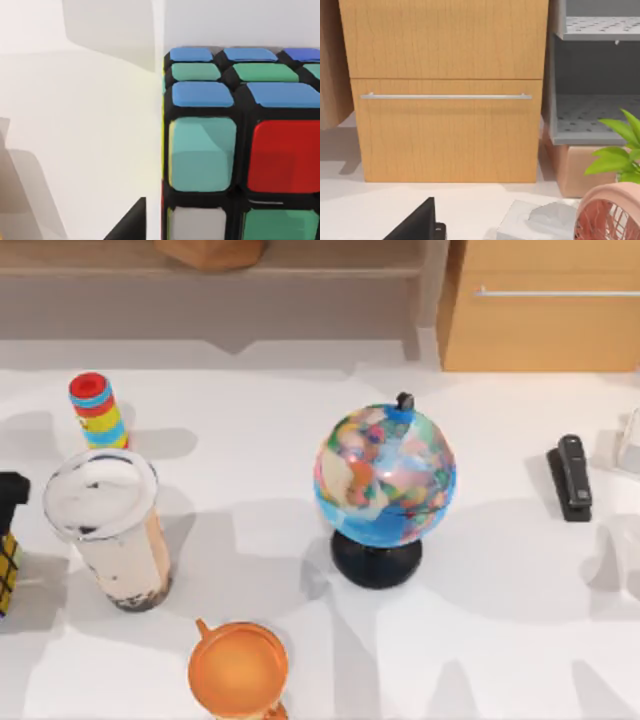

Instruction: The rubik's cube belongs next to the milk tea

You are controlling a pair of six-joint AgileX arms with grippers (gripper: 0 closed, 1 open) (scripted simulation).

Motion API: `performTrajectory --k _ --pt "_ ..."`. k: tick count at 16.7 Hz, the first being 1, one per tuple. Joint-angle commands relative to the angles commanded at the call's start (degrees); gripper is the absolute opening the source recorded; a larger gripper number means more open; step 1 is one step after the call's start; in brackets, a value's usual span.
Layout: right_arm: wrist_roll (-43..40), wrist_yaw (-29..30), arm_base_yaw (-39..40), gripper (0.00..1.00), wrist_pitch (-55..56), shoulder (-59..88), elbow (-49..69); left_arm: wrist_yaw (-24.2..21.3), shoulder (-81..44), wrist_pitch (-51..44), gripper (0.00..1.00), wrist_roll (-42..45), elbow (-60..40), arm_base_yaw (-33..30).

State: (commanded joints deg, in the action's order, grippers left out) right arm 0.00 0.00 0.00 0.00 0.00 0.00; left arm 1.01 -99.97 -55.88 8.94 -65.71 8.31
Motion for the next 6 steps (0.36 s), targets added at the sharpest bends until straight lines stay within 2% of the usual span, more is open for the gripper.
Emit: performTrajectory --k 6 --pt "0.0 0.0 0.0 1.0 0.0 0.0 0.0 0.0 0.0 0.0 1.0 0.0 0.0 0.0"
